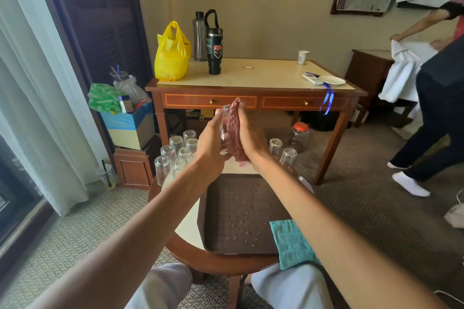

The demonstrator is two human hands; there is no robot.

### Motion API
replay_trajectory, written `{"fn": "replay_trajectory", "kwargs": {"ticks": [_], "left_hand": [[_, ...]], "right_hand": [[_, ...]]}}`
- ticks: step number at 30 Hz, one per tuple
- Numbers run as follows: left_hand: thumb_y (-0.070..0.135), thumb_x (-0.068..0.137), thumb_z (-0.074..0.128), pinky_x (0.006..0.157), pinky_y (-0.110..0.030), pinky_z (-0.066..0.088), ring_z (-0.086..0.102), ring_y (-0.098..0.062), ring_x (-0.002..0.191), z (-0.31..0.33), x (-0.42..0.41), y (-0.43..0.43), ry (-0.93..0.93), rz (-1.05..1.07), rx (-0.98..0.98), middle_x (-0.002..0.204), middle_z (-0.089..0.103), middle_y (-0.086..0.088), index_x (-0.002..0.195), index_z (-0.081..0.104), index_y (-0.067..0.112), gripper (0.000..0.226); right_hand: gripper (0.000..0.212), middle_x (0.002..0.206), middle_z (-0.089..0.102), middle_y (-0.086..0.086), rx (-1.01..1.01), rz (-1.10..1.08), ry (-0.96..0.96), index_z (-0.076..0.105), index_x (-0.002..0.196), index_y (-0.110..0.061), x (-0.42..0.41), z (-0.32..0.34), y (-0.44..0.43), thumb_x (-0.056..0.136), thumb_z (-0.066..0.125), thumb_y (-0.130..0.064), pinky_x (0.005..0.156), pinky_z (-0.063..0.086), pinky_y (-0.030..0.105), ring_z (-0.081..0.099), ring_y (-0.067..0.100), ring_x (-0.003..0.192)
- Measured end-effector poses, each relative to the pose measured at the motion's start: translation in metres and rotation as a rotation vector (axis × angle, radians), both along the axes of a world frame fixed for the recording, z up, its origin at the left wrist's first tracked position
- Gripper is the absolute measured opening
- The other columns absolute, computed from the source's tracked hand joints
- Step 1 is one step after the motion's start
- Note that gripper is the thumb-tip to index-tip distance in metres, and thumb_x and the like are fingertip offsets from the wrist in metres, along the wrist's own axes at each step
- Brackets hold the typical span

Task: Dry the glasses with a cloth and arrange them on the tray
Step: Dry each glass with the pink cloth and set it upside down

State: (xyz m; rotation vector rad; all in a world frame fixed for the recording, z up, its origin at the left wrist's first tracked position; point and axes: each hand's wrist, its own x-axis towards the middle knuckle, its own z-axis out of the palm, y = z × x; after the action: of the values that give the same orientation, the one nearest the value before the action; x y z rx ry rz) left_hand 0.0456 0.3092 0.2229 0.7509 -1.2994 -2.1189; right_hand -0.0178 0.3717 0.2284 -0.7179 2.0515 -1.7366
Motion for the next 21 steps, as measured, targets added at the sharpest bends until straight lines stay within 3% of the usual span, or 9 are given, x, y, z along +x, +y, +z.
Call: {"fn": "replay_trajectory", "kwargs": {"ticks": [2, 5, 7, 10, 12, 14, 16, 19, 21], "left_hand": [[0.055, 0.095, 0.063, 0.102, -0.05, 0.054, 0.07, -0.023, 0.112, 0.001, -0.001, 0.001, 0.001, 0.007, -0.026, 0.12, 0.074, 0.001, 0.126, 0.07, 0.028, 0.041], [0.05, 0.094, 0.068, 0.09, -0.04, 0.059, 0.074, -0.019, 0.102, 0.0, -0.001, -0.002, 0.012, 0.038, -0.012, 0.103, 0.079, 0.002, 0.116, 0.076, 0.022, 0.036], [0.055, 0.089, 0.071, 0.086, -0.038, 0.058, 0.074, -0.021, 0.1, 0.0, -0.001, -0.005, -0.009, 0.057, 0.019, 0.098, 0.079, -0.001, 0.108, 0.078, 0.02, 0.041], [0.067, 0.07, 0.076, 0.097, -0.046, 0.056, 0.07, -0.025, 0.111, -0.009, -0.006, -0.011, -0.025, 0.062, 0.032, 0.114, 0.076, -0.004, 0.115, 0.077, 0.021, 0.064], [0.057, 0.086, 0.07, 0.091, -0.04, 0.056, 0.069, -0.02, 0.109, -0.007, -0.003, -0.007, -0.036, 0.089, 0.02, 0.116, 0.074, -0.004, 0.121, 0.072, 0.021, 0.05], [0.045, 0.101, 0.058, 0.088, -0.04, 0.056, 0.066, -0.019, 0.108, -0.008, -0.002, -0.004, -0.043, 0.077, 0.012, 0.119, 0.071, -0.004, 0.125, 0.068, 0.021, 0.035], [0.047, 0.104, 0.052, 0.098, -0.047, 0.056, 0.067, -0.022, 0.11, -0.006, -0.001, 0.0, -0.056, 0.05, 0.002, 0.121, 0.071, -0.004, 0.126, 0.068, 0.022, 0.037], [0.058, 0.096, 0.059, 0.102, -0.047, 0.055, 0.072, -0.021, 0.108, 0.002, -0.002, 0.004, -0.029, 0.052, -0.048, 0.117, 0.076, 0.0, 0.128, 0.07, 0.022, 0.049], [0.054, 0.093, 0.067, 0.096, -0.041, 0.058, 0.075, -0.02, 0.104, 0.006, -0.003, 0.004, -0.012, 0.065, -0.107, 0.109, 0.078, 0.001, 0.123, 0.074, 0.021, 0.045]], "right_hand": [[0.083, 0.106, 0.074, 0.009, 0.029, -0.027, -0.04, 0.072, 0.111, -0.024, -0.002, 0.003, 0.001, 0.09, 0.018, -0.083, 0.089, 0.058, 0.043, 0.072, 0.026, 0.094], [0.08, 0.104, 0.075, 0.01, 0.057, 0.016, 0.006, 0.071, 0.111, -0.019, 0.001, -0.004, 0.004, 0.095, 0.018, -0.077, 0.088, 0.059, 0.039, 0.072, 0.024, 0.094], [0.066, 0.104, 0.074, 0.007, 0.041, 0.071, 0.037, 0.067, 0.117, -0.018, 0.004, -0.017, 0.004, 0.099, 0.028, -0.068, 0.083, 0.059, 0.033, 0.072, 0.02, 0.096], [0.035, 0.108, 0.069, 0.0, -0.084, 0.145, 0.045, 0.055, 0.123, -0.019, 0.004, -0.028, 0.008, 0.105, 0.043, -0.046, 0.076, 0.054, 0.018, 0.068, 0.009, 0.098], [0.026, 0.109, 0.065, -0.001, -0.108, 0.151, 0.07, 0.049, 0.123, -0.021, 0.001, -0.03, 0.009, 0.105, 0.048, -0.039, 0.075, 0.053, 0.016, 0.067, 0.009, 0.099], [0.033, 0.111, 0.066, -0.001, -0.101, 0.094, 0.091, 0.048, 0.125, -0.022, -0.002, -0.027, 0.008, 0.102, 0.05, -0.047, 0.075, 0.057, 0.019, 0.067, 0.009, 0.097], [0.048, 0.113, 0.069, -0.001, -0.145, 0.009, 0.079, 0.057, 0.123, -0.026, -0.002, -0.018, 0.005, 0.097, 0.045, -0.064, 0.085, 0.059, 0.031, 0.069, 0.014, 0.099], [0.065, 0.118, 0.065, 0.0, -0.134, -0.046, -0.033, 0.061, 0.124, -0.023, 0.001, 0.004, 0.002, 0.099, 0.023, -0.07, 0.095, 0.052, 0.033, 0.065, 0.024, 0.112], [0.063, 0.107, 0.064, 0.0, -0.088, -0.063, -0.1, 0.063, 0.109, -0.032, 0.0, 0.009, 0.001, 0.098, 0.016, -0.072, 0.098, 0.051, 0.039, 0.065, 0.026, 0.104]]}}
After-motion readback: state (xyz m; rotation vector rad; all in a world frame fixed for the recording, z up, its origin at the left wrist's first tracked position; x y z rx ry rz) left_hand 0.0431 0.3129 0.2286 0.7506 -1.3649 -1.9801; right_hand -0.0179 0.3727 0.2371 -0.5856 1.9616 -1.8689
